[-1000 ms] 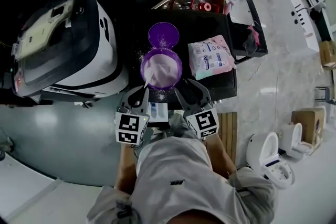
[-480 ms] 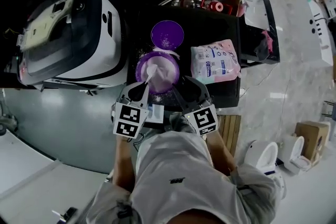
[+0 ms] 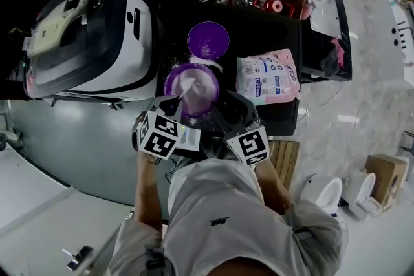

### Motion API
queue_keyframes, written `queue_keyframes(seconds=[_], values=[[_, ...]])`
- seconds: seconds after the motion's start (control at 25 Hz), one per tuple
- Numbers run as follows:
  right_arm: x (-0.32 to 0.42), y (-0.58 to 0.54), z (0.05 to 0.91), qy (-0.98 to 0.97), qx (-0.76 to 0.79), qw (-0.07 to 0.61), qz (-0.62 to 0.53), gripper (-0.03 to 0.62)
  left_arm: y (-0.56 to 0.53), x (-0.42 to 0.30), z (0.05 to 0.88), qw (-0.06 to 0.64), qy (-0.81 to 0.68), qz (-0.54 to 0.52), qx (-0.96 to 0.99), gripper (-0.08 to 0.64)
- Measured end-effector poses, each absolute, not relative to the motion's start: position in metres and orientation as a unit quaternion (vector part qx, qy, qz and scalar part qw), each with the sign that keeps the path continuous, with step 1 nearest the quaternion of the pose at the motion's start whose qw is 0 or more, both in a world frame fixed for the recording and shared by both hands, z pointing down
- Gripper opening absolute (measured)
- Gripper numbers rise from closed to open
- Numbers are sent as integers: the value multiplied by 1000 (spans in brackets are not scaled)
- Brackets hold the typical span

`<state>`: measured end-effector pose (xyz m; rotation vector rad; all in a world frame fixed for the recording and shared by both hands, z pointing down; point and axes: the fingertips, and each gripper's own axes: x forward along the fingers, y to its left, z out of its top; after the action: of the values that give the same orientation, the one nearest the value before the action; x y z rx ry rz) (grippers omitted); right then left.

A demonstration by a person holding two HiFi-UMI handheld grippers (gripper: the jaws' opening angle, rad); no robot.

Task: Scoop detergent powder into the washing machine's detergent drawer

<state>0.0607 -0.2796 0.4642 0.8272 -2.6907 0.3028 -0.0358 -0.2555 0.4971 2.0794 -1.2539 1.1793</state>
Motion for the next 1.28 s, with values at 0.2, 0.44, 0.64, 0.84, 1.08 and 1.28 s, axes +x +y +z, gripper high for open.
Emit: queue_keyframes(seconds=[0.2,0.44,0.64,0.84,1.08,1.28], values=[[61,-287,465,-930,312,157,115,169,-263,-36,506,227,-407,473,748,16],[65,-291,468,-920,337,160,118,169,-266,-37,523,232,-358,528,734,16],[68,-299,471,-920,344,156,100,167,-270,-38,532,233,-334,558,723,15],[70,-302,470,-914,353,164,115,167,-272,-35,541,237,-305,579,718,15],[74,-307,468,-916,358,153,98,169,-265,-21,545,254,-254,585,727,15],[79,-306,468,-910,367,158,113,169,-254,-8,547,265,-217,582,738,15]])
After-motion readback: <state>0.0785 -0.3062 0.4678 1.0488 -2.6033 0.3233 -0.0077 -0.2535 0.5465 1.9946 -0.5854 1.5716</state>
